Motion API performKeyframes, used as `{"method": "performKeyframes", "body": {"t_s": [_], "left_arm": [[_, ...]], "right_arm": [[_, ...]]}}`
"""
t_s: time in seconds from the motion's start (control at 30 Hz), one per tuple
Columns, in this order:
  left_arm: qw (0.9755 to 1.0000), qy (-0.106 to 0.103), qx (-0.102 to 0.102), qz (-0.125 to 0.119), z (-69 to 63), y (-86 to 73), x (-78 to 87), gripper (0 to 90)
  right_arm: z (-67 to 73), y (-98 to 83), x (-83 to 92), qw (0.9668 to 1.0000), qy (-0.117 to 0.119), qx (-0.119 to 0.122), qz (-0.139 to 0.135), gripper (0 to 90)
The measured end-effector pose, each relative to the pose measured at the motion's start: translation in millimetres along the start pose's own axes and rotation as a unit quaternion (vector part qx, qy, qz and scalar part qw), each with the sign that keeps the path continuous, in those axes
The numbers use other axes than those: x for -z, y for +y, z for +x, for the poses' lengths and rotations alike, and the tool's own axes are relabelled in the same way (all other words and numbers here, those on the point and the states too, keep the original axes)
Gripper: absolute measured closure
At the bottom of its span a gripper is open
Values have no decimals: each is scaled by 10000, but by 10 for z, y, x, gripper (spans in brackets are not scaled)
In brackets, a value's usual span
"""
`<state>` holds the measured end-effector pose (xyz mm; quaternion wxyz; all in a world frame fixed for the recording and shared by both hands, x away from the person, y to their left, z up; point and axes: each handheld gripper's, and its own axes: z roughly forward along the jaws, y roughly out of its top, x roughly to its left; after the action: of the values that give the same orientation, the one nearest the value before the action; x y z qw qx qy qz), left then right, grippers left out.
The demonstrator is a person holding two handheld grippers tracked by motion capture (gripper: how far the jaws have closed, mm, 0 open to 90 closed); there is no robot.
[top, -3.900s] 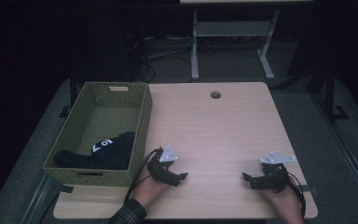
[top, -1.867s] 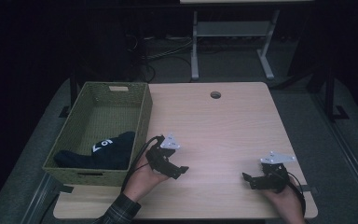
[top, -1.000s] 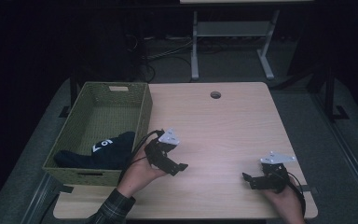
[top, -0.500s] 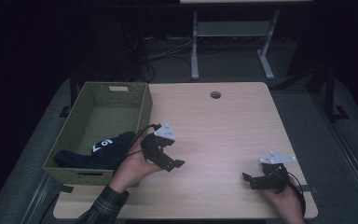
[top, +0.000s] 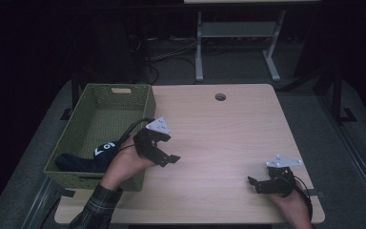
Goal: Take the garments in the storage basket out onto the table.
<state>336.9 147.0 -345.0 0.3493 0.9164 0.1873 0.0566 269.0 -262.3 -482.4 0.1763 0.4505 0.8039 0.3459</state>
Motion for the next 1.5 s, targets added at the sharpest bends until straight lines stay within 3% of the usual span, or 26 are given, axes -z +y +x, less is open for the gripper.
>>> {"method": "performKeyframes", "body": {"t_s": [0.67,1.07,1.5], "left_arm": [[9992,330,219,-36,197,-258,471,167],[9983,464,325,98,247,-389,614,166],[9958,718,535,191,318,-569,831,165]], "right_arm": [[0,0,0,10000,0,2,-4,80],[1,0,1,10000,3,-8,-1,80],[0,0,0,10000,5,-5,-3,80]]}}
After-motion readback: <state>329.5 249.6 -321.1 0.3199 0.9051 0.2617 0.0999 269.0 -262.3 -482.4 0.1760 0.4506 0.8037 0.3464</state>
